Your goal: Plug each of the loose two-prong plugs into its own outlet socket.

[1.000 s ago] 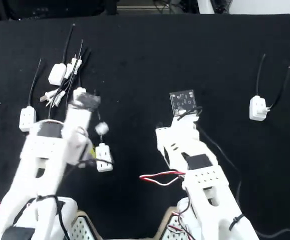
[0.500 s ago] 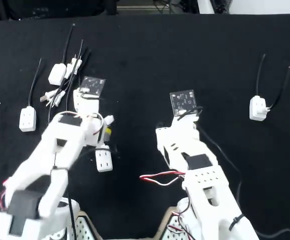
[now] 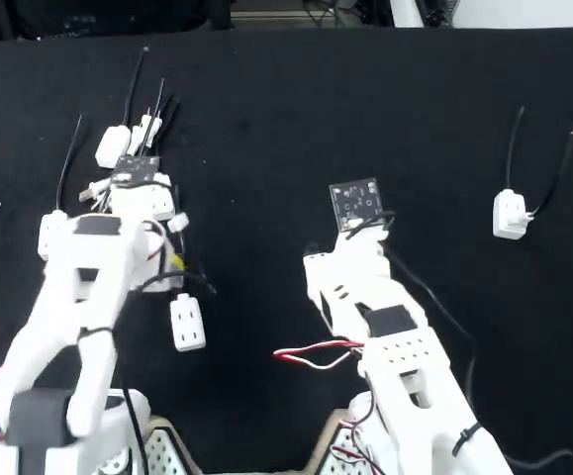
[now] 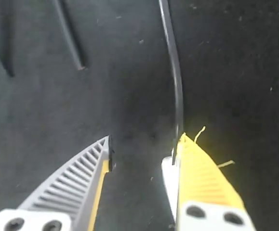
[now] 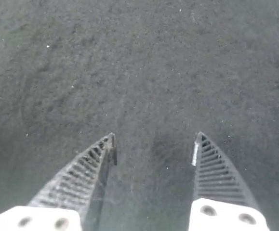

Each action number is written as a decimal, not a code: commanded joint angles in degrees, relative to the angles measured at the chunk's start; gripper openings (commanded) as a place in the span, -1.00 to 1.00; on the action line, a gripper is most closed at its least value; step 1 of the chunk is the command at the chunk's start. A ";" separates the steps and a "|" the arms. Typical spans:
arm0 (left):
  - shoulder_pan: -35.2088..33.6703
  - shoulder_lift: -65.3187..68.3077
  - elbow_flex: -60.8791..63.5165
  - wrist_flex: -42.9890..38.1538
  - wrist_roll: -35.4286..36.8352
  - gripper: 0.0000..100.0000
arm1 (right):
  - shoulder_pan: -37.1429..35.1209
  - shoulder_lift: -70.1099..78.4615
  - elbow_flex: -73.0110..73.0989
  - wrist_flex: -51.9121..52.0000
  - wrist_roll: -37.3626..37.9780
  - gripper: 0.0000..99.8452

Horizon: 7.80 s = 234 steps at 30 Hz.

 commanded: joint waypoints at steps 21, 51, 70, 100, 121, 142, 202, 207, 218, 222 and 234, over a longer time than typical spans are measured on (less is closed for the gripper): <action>26.42 -9.23 10.77 -4.66 -0.88 -0.55 | 13.10 -1.80 -6.46 0.18 -0.35 -0.52; 8.92 21.10 -11.65 -23.82 12.57 -0.55 | 9.67 -1.45 -3.91 -2.90 -0.35 -0.52; -7.16 7.47 -14.11 5.63 4.57 -0.55 | -1.67 -1.45 -2.33 -2.81 2.37 -0.52; -22.29 1.58 -13.85 2.90 -9.67 -0.55 | -11.25 -1.36 -1.36 0.26 7.03 -0.52; -15.60 40.79 -67.65 11.43 -28.31 -0.55 | -11.25 -1.36 -1.10 0.35 7.03 -0.52; -18.59 78.33 -116.09 32.18 -36.75 -0.55 | -11.52 -1.36 -1.19 0.18 7.03 -0.52; -13.32 80.79 -114.95 34.11 -39.65 -0.51 | -11.52 -1.45 -1.27 0.35 7.03 -0.52; -13.93 82.20 -114.95 34.64 -39.74 -0.56 | -11.52 -1.45 -1.27 0.18 7.03 -0.52; -11.65 81.49 -114.68 41.23 -38.68 -0.90 | -11.43 -1.45 -1.19 0.18 7.03 -0.52; -12.09 78.24 -114.07 41.32 -36.13 -0.94 | -11.43 -1.45 -1.27 0.26 7.03 -0.52; -12.88 43.78 -76.88 41.23 -34.20 -0.94 | -11.34 -1.71 -1.27 0.35 7.03 -0.52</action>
